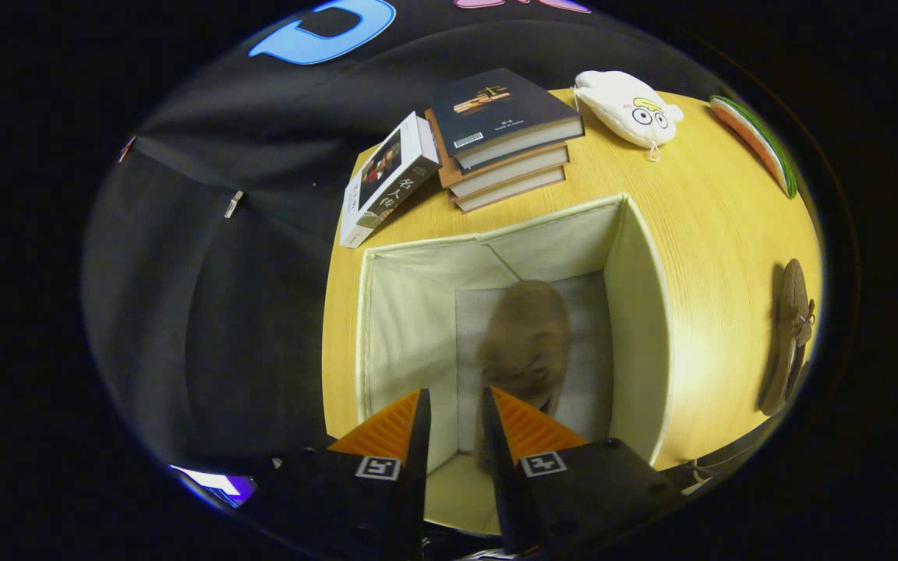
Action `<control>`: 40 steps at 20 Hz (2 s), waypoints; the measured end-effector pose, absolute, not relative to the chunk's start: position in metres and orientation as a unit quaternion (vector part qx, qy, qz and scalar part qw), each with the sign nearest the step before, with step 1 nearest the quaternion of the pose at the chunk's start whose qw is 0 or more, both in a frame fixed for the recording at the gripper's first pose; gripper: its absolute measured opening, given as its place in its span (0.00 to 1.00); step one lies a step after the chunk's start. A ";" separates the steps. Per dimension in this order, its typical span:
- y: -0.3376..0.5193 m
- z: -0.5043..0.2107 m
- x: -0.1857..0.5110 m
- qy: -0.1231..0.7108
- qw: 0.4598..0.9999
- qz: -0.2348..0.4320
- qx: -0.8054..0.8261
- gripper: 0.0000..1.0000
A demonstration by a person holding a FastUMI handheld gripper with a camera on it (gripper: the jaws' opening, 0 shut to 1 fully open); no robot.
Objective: Open the storage box then place both shoes into the box .Put the left shoe in first, then the right shoe, with the right side of both shoes facing outward in a uniform manner.
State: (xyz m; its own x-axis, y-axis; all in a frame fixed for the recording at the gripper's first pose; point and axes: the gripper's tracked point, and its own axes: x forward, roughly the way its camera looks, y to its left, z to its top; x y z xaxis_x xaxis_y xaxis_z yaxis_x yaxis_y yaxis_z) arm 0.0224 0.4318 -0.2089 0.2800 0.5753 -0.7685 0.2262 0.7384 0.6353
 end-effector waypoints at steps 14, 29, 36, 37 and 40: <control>0.337 -0.153 0.019 0.469 0.785 0.149 0.376 0.96; 0.057 -0.251 -0.062 0.419 0.875 -0.012 0.242 0.96; 0.011 -0.341 -0.134 0.494 0.848 -0.037 0.188 0.94; 0.011 -0.351 -0.137 0.501 0.845 -0.035 0.183 0.93; 0.009 -0.385 -0.138 0.526 0.834 -0.033 0.163 0.92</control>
